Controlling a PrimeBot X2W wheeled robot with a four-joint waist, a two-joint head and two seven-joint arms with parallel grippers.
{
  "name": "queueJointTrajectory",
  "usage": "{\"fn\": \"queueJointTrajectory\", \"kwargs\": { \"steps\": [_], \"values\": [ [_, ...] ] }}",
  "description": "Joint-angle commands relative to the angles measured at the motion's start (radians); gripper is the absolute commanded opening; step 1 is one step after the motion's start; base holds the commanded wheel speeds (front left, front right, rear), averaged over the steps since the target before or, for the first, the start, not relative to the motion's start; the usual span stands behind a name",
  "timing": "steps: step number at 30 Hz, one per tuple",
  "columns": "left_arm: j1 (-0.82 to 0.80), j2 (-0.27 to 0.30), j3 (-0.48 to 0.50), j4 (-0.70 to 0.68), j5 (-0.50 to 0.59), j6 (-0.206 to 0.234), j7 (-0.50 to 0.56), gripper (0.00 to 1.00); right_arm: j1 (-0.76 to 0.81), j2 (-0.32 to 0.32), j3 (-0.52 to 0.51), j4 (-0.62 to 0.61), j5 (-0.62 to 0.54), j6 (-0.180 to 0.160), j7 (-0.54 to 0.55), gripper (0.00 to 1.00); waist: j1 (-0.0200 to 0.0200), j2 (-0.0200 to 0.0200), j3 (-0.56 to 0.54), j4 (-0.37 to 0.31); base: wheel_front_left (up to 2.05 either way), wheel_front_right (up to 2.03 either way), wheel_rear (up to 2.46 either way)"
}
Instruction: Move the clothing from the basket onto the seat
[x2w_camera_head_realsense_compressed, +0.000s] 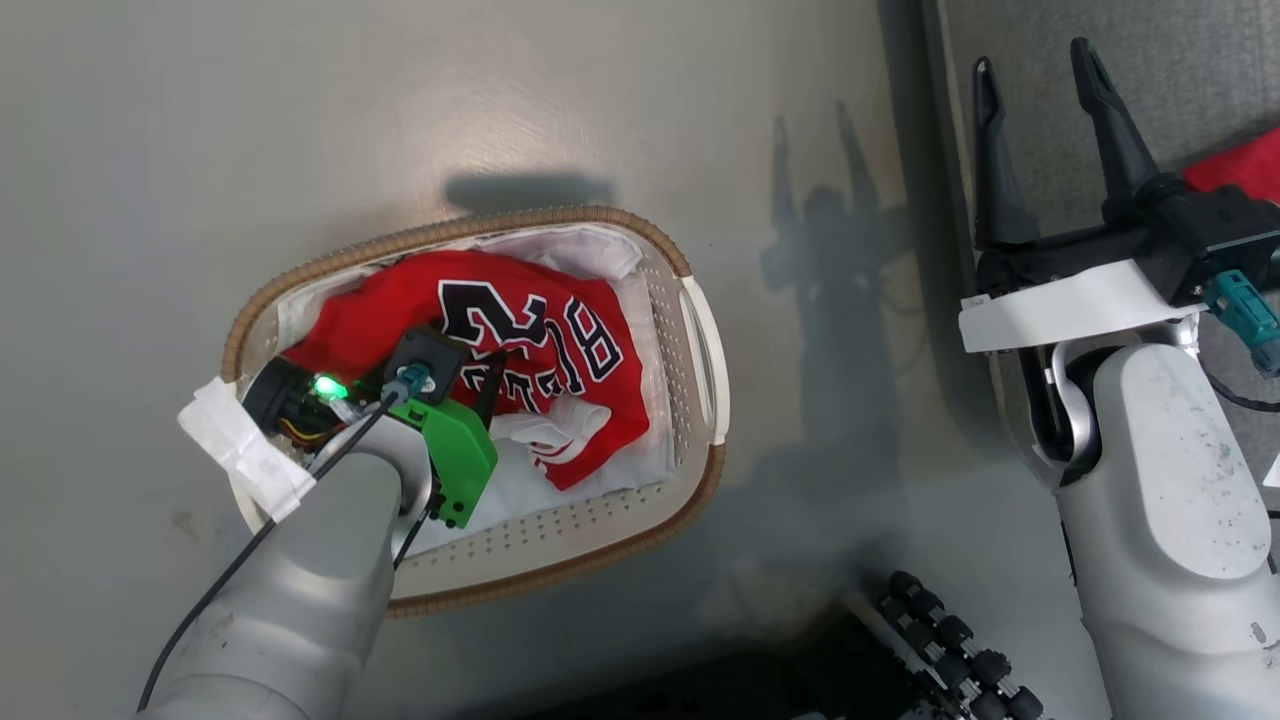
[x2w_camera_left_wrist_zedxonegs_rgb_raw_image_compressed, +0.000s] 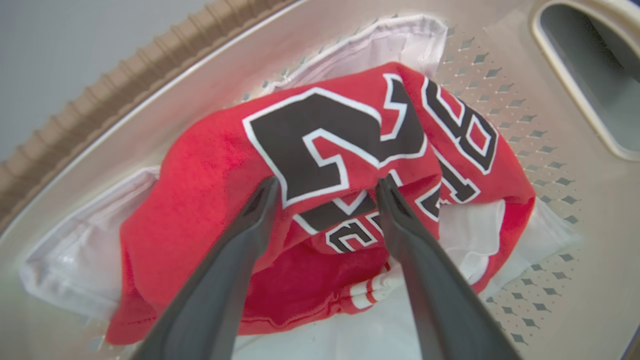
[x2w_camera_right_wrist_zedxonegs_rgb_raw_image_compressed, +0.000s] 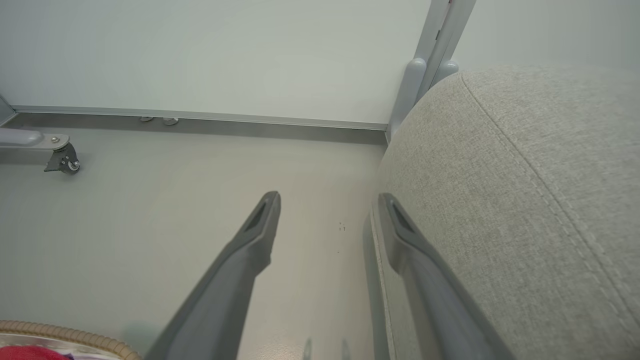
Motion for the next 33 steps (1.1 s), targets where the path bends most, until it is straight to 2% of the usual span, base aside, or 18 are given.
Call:
{"fn": "queueJointTrajectory", "kwargs": {
  "steps": [1,16,23,32,33],
  "values": [
    [-0.037,-0.003,-0.004,0.016,0.000,0.009,0.000,1.00,-0.016,-0.002,-0.007,-0.010,-0.008,-0.001,-0.002,1.00,-0.0002,0.0000,0.055,-0.004,0.00,0.00,0.00],
    [-0.130,-0.023,-0.049,0.093,0.039,0.131,0.000,1.00,-0.004,-0.002,-0.031,-0.054,-0.015,-0.001,-0.002,1.00,-0.0002,0.0000,0.138,0.005,0.00,0.00,0.00],
    [-0.141,-0.009,-0.074,0.117,0.049,0.138,0.054,1.00,0.016,-0.002,-0.037,-0.070,-0.011,-0.001,-0.002,1.00,-0.0002,0.0000,0.163,0.002,0.00,0.00,0.00],
    [-0.160,-0.020,-0.095,0.122,0.041,0.144,0.144,1.00,0.021,-0.002,-0.040,-0.085,-0.016,-0.001,-0.002,1.00,-0.0002,0.0000,0.173,0.006,0.00,0.00,0.00],
    [-0.160,-0.022,-0.097,0.123,0.038,0.147,0.151,0.87,0.019,-0.002,-0.041,-0.085,-0.017,-0.001,-0.002,1.00,-0.0002,0.0000,0.174,0.007,0.00,0.00,0.00]
  ]
}}
